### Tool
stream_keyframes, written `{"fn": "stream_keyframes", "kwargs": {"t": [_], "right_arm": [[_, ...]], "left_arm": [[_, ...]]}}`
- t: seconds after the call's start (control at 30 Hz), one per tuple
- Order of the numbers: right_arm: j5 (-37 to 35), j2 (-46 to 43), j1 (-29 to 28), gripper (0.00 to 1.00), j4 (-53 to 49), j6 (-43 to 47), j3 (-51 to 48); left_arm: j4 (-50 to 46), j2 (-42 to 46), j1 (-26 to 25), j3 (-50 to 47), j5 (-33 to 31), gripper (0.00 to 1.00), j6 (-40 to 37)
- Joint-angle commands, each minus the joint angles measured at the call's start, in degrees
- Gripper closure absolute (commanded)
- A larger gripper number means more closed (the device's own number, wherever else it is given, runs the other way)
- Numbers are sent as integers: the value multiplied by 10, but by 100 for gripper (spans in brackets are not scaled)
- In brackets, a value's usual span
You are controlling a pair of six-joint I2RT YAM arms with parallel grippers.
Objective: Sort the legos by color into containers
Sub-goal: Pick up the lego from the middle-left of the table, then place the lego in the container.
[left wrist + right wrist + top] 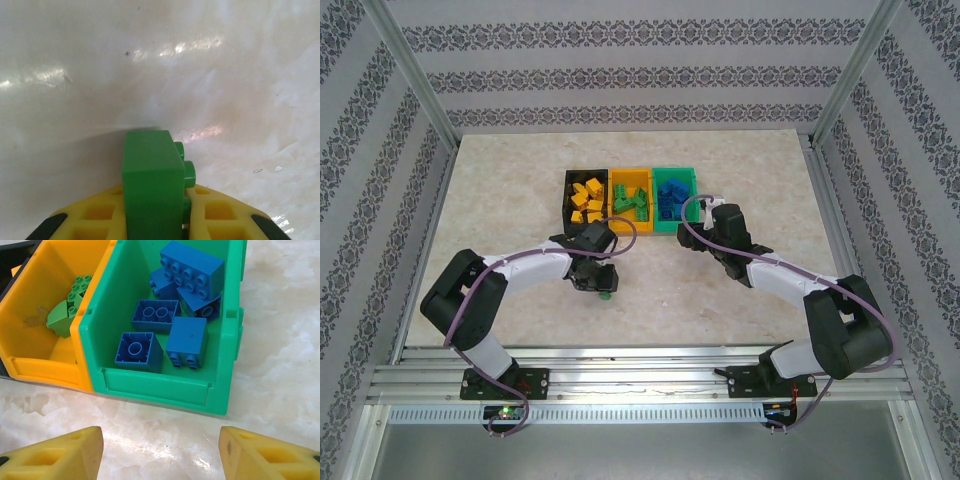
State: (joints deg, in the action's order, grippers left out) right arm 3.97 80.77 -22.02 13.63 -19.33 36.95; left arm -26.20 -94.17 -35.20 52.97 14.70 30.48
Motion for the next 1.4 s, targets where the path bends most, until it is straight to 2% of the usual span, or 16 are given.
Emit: {"fn": "stream_keyframes", "kwargs": {"t": [0.0,0.2,0.5,0.63,0.8,0.97,1.1,1.27,1.3,1.37], "right_arm": [[6,2,-8,37,17,-5,0],[-1,1,-7,37,17,-3,-1],[-1,-6,-7,37,21,-6,-6],[-5,-8,-6,37,20,-4,-7],[-1,-21,-7,37,21,-6,-11],[-3,-25,-5,37,19,-7,-12],[1,-27,-5,37,20,-10,-13],[-1,-31,-2,37,19,-11,-14],[0,-31,-2,37,21,-12,-15],[1,-29,-2,37,23,-13,-15]], "left_arm": [[-2,18,-6,36,-22,88,-20],[-1,16,2,86,-45,90,-39],[-42,-59,26,254,-81,90,-97],[-61,-108,41,341,-70,90,-115],[-132,-194,54,476,-76,90,-156],[-208,-273,55,598,-118,90,-200],[-230,-303,57,635,-137,90,-216],[-230,-326,59,653,-132,89,-220],[-226,-328,59,652,-133,87,-219],[-219,-335,59,654,-133,76,-221]]}}
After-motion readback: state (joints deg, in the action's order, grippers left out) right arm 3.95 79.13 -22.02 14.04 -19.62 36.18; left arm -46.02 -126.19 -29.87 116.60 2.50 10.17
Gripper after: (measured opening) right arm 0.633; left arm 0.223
